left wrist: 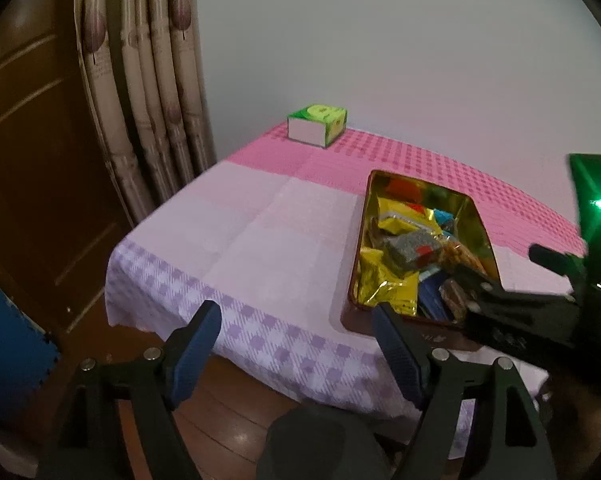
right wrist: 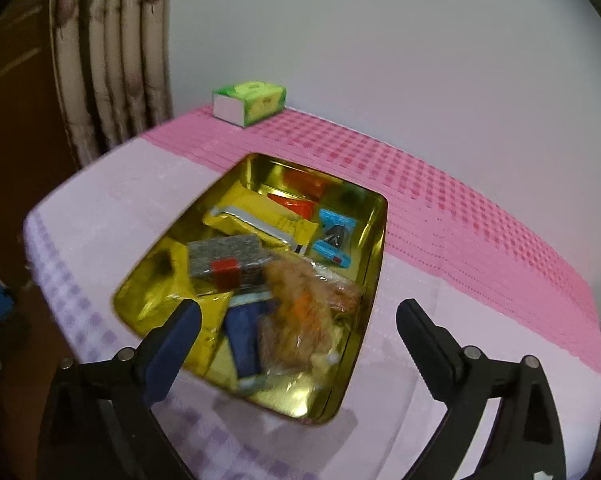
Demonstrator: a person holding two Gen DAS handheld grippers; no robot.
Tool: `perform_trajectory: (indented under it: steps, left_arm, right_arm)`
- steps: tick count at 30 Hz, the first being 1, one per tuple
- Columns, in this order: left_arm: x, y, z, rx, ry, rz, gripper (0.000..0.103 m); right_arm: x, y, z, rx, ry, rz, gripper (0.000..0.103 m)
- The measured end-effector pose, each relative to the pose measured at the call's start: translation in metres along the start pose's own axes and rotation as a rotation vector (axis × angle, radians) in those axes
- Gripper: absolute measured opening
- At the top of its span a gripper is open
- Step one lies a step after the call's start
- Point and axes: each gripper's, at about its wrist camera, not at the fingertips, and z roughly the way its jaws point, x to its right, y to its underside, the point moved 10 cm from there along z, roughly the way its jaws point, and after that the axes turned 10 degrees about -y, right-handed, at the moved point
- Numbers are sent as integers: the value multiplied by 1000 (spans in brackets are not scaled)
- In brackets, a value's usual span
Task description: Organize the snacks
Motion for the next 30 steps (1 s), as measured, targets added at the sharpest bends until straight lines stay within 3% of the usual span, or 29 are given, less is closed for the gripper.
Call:
perform_trajectory:
  steps: [8,12,16,19,23,30]
  left_arm:
    - [29,-3,-27,86,39,90,80]
    - [45,2,-44,111,108,100,80]
    - [54,-1,-66,202,100,131,80]
    - [60,0,-70,211,112,138,80]
    - [58,-1,-73,232,65,137,80]
    - [59,4,-73,238,42,141,80]
  right_arm:
    - [11,20,-71,60,62,35,100]
    - [26,22,-104,101,116,27,101]
    - [48,23,-133,143,149,60,101]
    - [59,26,-152,171,159,79,101]
    - [66,32,-165,189,166,91,101]
    - [70,36,-166,187,157,105,101]
